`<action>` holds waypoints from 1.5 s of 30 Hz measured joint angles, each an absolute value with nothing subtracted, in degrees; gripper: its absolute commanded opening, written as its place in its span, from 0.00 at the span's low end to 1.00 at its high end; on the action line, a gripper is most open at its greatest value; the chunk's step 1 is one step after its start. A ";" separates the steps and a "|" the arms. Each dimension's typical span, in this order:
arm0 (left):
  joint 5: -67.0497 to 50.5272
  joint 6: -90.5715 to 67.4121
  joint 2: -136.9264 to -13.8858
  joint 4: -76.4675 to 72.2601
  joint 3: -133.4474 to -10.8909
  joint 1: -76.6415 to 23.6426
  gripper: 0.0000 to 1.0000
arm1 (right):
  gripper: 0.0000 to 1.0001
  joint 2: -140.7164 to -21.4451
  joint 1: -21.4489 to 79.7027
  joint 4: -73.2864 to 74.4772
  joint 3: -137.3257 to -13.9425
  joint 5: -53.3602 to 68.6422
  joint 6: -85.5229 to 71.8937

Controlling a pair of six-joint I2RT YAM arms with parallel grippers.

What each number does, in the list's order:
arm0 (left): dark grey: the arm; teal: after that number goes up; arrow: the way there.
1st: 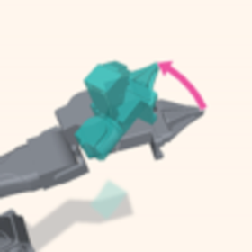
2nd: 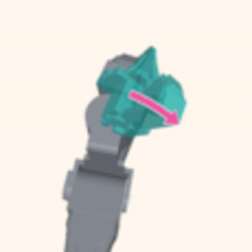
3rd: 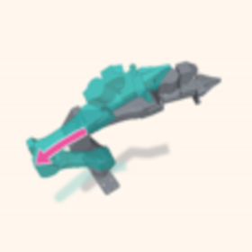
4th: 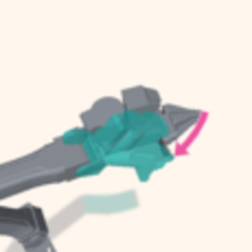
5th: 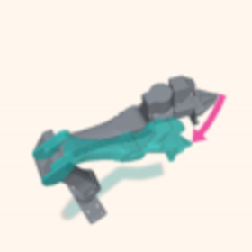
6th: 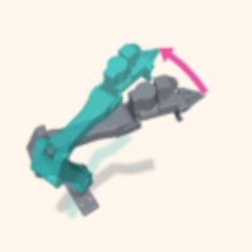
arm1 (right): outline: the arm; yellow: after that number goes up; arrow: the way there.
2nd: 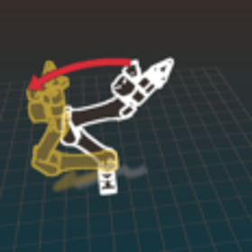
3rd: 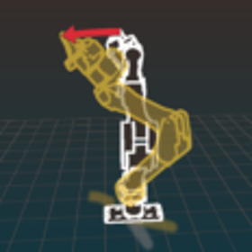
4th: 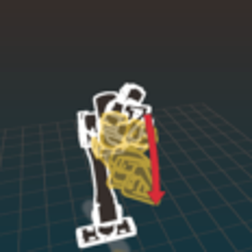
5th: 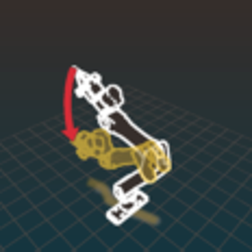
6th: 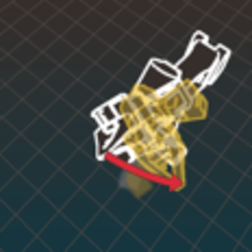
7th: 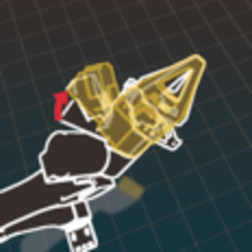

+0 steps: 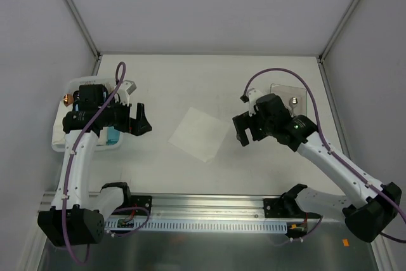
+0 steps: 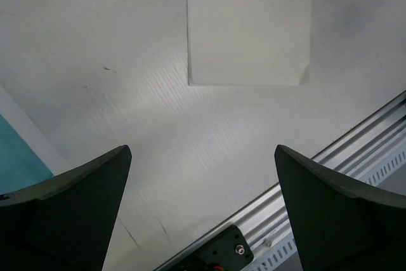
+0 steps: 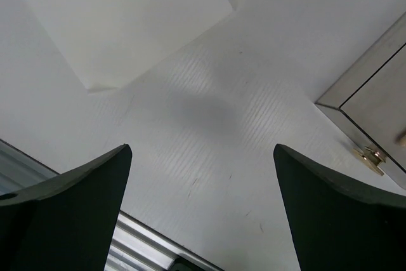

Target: Place the utensils on the paper napkin and roll it up

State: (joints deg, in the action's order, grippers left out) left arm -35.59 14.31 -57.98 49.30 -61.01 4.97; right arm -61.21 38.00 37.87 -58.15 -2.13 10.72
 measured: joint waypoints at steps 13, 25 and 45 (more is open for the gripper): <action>-38.37 15.29 -57.93 50.65 -61.91 4.99 0.99 | 0.86 -91.35 37.98 38.48 -76.31 4.29 17.19; -40.32 16.12 -57.49 53.32 -61.89 4.99 0.99 | 0.68 -110.26 32.51 39.29 -93.93 12.71 22.02; -39.33 15.90 -55.96 53.36 -61.21 4.99 0.99 | 0.63 -122.21 30.96 39.48 -95.92 22.90 24.95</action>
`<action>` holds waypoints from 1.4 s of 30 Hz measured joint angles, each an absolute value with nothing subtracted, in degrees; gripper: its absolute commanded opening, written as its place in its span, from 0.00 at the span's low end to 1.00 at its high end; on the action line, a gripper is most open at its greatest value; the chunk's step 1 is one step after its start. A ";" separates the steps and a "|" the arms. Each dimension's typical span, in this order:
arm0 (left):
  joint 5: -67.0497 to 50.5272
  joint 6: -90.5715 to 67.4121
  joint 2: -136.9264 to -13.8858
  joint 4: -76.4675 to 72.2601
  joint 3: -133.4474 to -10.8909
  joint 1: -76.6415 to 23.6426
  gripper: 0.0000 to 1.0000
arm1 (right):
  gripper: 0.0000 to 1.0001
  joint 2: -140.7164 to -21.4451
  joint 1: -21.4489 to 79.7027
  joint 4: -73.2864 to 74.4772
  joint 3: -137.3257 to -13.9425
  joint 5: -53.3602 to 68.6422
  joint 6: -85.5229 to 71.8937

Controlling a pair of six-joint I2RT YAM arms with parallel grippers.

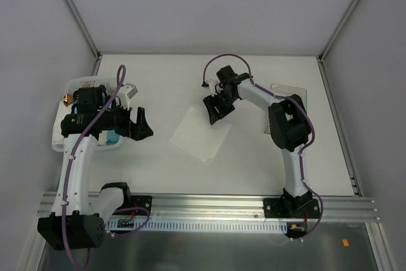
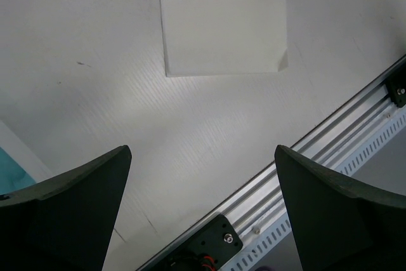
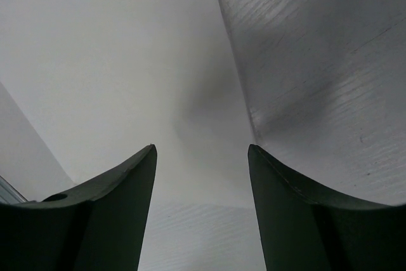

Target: Place the utensils on the paper napkin and roll it up

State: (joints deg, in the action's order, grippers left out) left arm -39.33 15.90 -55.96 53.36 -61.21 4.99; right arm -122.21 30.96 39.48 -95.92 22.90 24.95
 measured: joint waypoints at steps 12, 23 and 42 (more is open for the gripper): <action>-37.93 15.90 -55.83 53.36 -60.99 4.99 0.99 | 0.32 -125.16 29.32 39.44 -96.68 23.00 24.97; -36.27 15.94 -55.86 53.36 -60.99 4.97 0.99 | 0.00 -125.12 28.38 39.24 -95.64 21.76 24.27; -34.20 14.52 -61.93 50.98 -61.95 4.99 0.99 | 0.00 -109.32 21.89 28.03 -71.96 13.82 6.13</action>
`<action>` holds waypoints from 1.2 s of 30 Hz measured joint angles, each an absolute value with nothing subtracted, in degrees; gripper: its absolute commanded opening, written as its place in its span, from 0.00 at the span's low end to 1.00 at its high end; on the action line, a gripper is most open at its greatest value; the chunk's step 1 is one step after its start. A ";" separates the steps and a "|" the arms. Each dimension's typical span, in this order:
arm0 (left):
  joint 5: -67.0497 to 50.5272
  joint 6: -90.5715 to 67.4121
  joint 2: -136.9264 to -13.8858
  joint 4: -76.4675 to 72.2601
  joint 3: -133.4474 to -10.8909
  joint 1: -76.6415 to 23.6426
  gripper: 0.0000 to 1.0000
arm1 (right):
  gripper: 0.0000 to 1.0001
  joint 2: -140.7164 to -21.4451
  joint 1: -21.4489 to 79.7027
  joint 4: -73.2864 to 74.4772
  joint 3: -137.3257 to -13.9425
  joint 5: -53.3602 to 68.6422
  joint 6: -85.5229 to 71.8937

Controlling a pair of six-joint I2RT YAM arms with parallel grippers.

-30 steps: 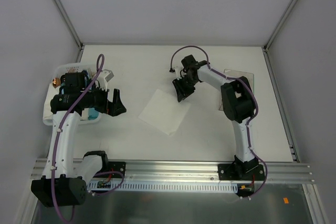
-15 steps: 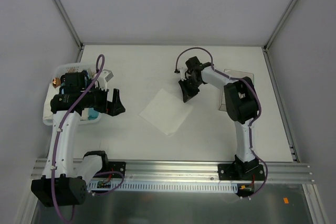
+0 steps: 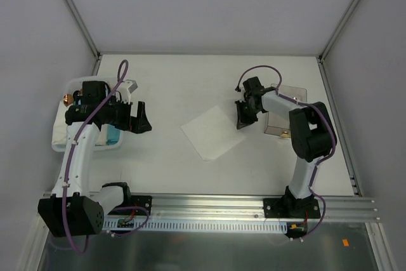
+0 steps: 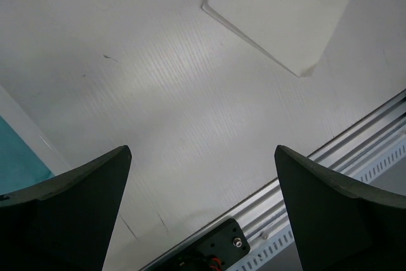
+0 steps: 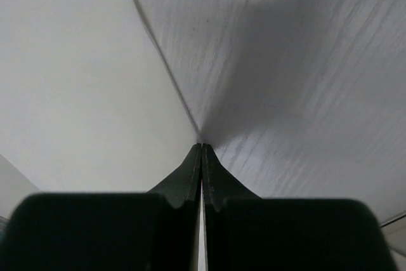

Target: Place the utensils on the paper napkin and roll it up

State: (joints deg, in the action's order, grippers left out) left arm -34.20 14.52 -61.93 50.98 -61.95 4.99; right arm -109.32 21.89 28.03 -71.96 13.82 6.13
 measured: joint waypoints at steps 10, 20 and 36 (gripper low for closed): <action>-34.89 8.34 -74.41 43.16 -65.36 3.57 0.66 | 0.52 -103.15 23.40 23.88 -68.01 15.42 -1.65; -32.88 0.36 -88.88 33.78 -65.52 -7.97 0.27 | 0.20 -93.36 24.36 19.68 -64.03 18.96 -5.61; -43.70 -7.53 -104.25 22.04 -66.06 -14.22 0.18 | 0.00 -96.49 27.09 6.85 -52.36 24.95 -16.29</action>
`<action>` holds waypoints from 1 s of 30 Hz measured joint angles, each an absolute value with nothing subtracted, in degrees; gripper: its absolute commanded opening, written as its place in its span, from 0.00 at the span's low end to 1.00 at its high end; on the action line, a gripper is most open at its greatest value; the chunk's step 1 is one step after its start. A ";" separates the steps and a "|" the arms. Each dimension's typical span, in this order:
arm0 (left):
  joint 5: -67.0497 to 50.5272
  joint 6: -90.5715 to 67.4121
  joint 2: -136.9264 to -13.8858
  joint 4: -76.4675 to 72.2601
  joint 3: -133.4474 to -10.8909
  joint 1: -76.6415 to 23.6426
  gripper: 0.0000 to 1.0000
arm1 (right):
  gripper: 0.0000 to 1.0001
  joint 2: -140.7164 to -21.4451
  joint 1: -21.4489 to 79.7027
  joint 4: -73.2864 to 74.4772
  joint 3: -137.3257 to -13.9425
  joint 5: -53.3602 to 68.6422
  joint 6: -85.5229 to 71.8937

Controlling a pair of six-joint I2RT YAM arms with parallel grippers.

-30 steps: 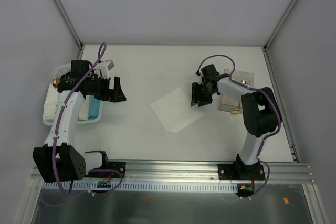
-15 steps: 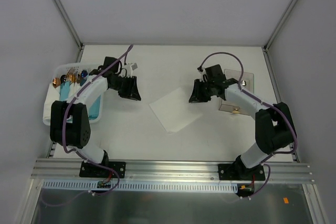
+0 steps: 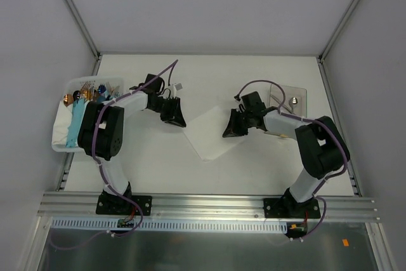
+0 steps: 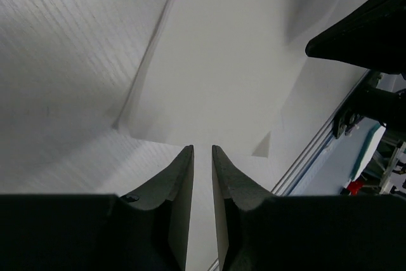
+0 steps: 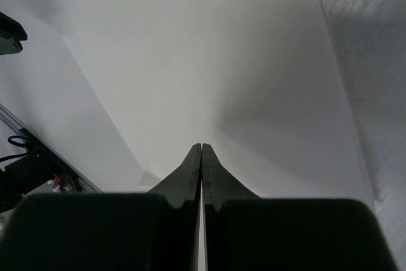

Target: Place the utensils on the paper napkin and roll it up

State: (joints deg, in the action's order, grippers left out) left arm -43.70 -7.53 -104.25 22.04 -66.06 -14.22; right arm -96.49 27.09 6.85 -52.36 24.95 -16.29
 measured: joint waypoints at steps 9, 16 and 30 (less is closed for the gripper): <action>-39.55 -11.07 -113.47 20.03 -68.97 -14.20 0.15 | 0.05 -101.34 27.09 5.80 -52.38 25.56 -17.67; -40.16 -11.40 -113.65 20.01 -69.08 -14.17 0.26 | 0.26 -99.22 27.09 6.83 -52.38 25.30 -17.65; -44.53 -6.92 -89.49 23.11 -74.26 -14.17 0.85 | 0.63 -74.48 19.55 32.16 -77.21 13.50 1.32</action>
